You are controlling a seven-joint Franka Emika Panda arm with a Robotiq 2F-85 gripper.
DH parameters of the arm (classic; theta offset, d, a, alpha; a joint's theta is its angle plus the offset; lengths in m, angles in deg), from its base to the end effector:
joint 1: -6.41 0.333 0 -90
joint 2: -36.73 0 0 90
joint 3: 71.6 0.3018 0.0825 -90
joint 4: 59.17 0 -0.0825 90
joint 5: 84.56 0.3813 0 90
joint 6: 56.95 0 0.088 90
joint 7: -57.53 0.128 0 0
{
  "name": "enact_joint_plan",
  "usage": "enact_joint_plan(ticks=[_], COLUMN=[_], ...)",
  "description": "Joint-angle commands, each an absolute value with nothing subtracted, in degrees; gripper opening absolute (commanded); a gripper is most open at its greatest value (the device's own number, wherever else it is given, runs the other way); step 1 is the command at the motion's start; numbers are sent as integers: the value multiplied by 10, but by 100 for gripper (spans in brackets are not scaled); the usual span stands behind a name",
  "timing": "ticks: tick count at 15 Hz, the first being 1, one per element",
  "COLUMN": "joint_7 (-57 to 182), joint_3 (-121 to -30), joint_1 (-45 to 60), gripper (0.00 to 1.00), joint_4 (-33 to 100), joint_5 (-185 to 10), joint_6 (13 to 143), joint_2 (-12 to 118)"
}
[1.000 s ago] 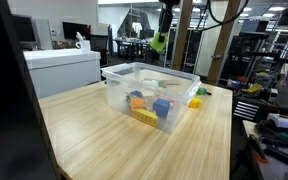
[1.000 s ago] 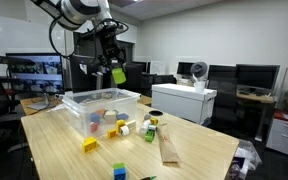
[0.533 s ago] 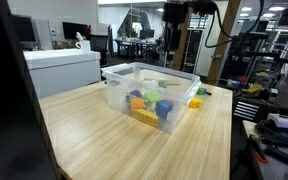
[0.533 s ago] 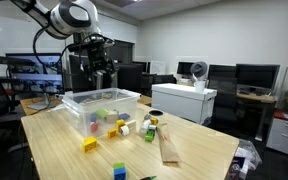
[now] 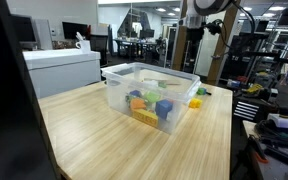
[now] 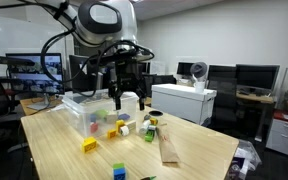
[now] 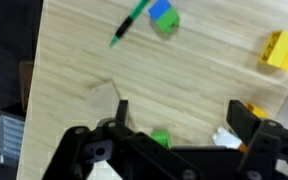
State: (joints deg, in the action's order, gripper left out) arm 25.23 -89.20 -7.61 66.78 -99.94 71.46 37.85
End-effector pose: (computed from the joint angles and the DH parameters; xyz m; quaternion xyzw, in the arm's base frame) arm 0.4487 -0.2903 0.3451 0.9901 0.0878 -0.0476 0.0985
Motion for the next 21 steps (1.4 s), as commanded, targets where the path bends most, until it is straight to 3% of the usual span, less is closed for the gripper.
enact_joint_plan(ticks=[1, 7, 21], joint_7=[179, 159, 418], joint_3=[-905, -898, -918], joint_1=[-111, -128, -107], gripper=[100, 100, 100], joint_4=[670, 664, 635], joint_5=[-1014, -1059, -1197], joint_6=[694, 704, 767], joint_2=[437, 527, 603])
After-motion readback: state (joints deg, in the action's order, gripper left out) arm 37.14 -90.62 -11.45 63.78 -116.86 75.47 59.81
